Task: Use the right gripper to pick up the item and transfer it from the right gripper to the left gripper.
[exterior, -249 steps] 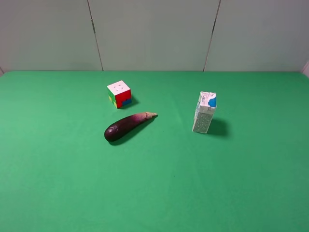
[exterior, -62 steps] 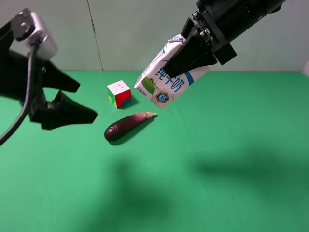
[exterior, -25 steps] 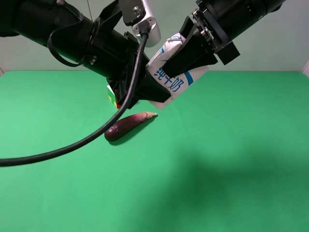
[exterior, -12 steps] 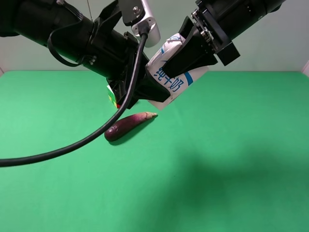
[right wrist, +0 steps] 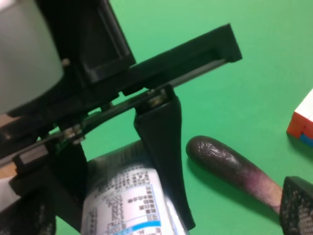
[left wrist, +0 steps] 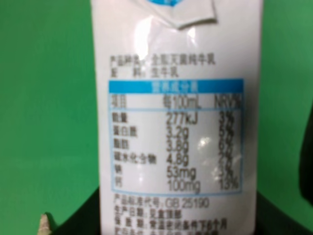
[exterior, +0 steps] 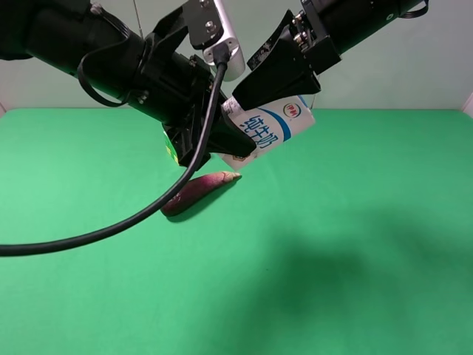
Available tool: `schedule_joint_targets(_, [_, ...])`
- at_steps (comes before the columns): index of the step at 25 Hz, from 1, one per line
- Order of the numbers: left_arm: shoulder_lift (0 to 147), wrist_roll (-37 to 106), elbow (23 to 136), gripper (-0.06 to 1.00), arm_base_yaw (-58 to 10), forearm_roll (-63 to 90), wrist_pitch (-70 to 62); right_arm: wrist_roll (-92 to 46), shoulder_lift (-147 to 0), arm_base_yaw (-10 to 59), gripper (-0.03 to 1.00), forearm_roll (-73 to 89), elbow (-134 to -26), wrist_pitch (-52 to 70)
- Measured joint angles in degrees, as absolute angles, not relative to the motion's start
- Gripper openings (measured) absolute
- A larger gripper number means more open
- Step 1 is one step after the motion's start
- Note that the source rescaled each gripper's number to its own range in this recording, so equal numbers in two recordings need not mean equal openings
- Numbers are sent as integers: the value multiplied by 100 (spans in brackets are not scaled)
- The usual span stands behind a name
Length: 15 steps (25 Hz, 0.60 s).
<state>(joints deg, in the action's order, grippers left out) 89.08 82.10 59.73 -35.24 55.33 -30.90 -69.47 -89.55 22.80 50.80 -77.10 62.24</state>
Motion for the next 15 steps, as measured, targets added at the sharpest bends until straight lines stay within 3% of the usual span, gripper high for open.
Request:
schedule_joint_targets(7, [8908,8210,5973,0,-3524,5526,-3090,-6878,-8946,2280,100,4975,-7710,6183])
schedule_joint_targets(15, [8908,8210,5973,0,-3524,5524,-3075,-6207,-8298,2287,100,3554,-7710,6059])
